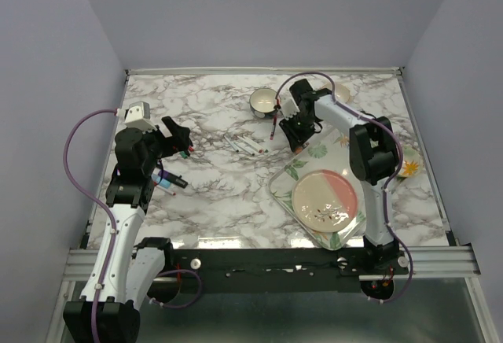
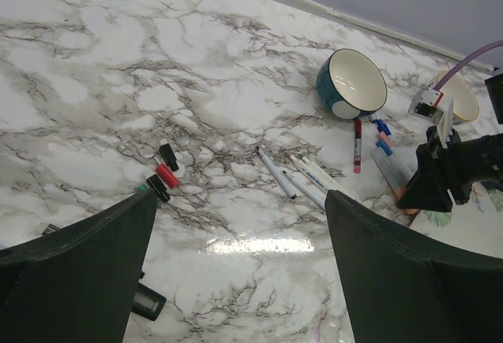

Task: Open the pen caps
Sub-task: Grab a pen on the table with the right arm

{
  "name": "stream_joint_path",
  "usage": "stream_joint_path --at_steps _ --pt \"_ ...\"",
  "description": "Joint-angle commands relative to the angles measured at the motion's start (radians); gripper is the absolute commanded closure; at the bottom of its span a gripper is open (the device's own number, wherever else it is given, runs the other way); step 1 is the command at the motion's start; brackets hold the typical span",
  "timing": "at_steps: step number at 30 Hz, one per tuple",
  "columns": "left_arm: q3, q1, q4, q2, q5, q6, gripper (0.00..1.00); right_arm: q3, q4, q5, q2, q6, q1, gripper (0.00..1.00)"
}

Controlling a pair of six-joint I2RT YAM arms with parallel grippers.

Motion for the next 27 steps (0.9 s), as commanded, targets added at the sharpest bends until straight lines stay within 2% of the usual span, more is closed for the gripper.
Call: stream_joint_path --at_steps 1,9,13,14,20,24,27 --pt "-0.002 0.004 -0.003 -0.011 0.025 0.01 0.03 -0.023 0.036 0.055 0.02 0.014 0.017 0.55" --pt "-0.002 0.004 -0.003 -0.008 0.025 0.01 0.03 -0.023 0.034 0.065 0.03 0.012 0.033 0.66" --pt "-0.002 0.004 -0.003 -0.009 0.025 0.01 0.03 -0.018 0.027 0.037 0.021 0.014 0.036 0.75" --pt "-0.003 0.004 -0.003 -0.009 0.025 0.01 0.03 -0.018 0.024 0.022 0.017 0.018 0.035 0.81" --pt "-0.003 0.006 -0.003 -0.009 0.025 0.01 0.03 -0.026 0.027 -0.038 -0.045 0.028 0.036 0.92" --pt "-0.003 0.006 -0.001 -0.006 0.033 0.011 0.03 -0.035 0.022 -0.072 -0.098 0.029 0.035 0.99" --pt "-0.005 0.006 0.002 -0.005 0.042 0.01 0.03 -0.04 0.01 -0.098 -0.117 0.017 0.033 0.99"
